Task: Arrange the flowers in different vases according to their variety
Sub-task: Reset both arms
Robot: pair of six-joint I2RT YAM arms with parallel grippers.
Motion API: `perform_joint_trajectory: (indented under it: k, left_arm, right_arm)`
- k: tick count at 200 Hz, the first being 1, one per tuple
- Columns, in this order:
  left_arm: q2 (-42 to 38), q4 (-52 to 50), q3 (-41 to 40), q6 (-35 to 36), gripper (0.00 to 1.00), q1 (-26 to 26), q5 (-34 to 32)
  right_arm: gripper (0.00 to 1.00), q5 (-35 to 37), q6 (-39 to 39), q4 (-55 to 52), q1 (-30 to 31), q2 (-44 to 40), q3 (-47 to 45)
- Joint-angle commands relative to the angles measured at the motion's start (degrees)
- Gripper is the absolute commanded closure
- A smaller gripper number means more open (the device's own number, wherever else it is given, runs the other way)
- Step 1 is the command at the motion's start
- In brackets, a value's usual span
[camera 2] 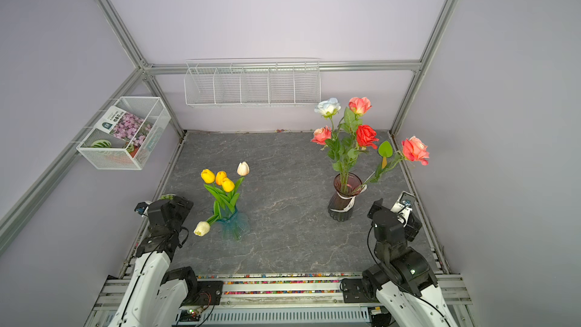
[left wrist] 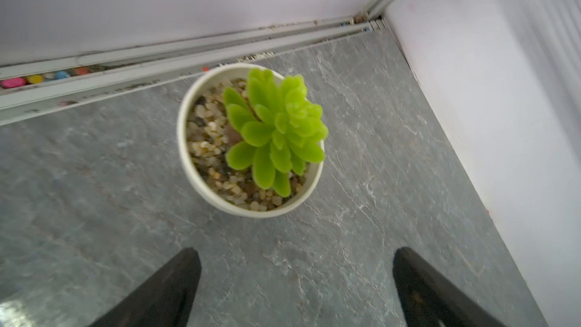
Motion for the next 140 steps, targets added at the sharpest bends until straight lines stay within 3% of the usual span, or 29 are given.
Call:
perform_joint_trajectory:
  k: [1,35,51,89,140]
  left_arm:
    - [2.1,7.2,2.4,6.9,0.00,0.4,4.6]
    - [7.3,14.8,2.0,14.3,0.00,0.4,5.3]
    - [12.9,16.0,3.7,18.9,0.00,0.4,6.5]
    - [23.8,22.0,6.8,24.9,0.00,0.4,6.6]
    - [29.5,38.6,3.4,35.4,0.00,0.4,20.5]
  right_arm:
    - [0.01,-16.8,0.2,6.6,-11.6,4.0,-2.2]
    - [0.01,-39.0,2.5,18.0,-33.9,13.7,-5.7]
    - [0.01,-44.6,3.8,23.9,-40.5,19.9,-7.0]
    - [0.01,-43.7,4.0,35.1,-42.6,30.8,-7.5]
    - [0.01,-43.2,0.6,54.5,-42.4,34.5,-14.1]
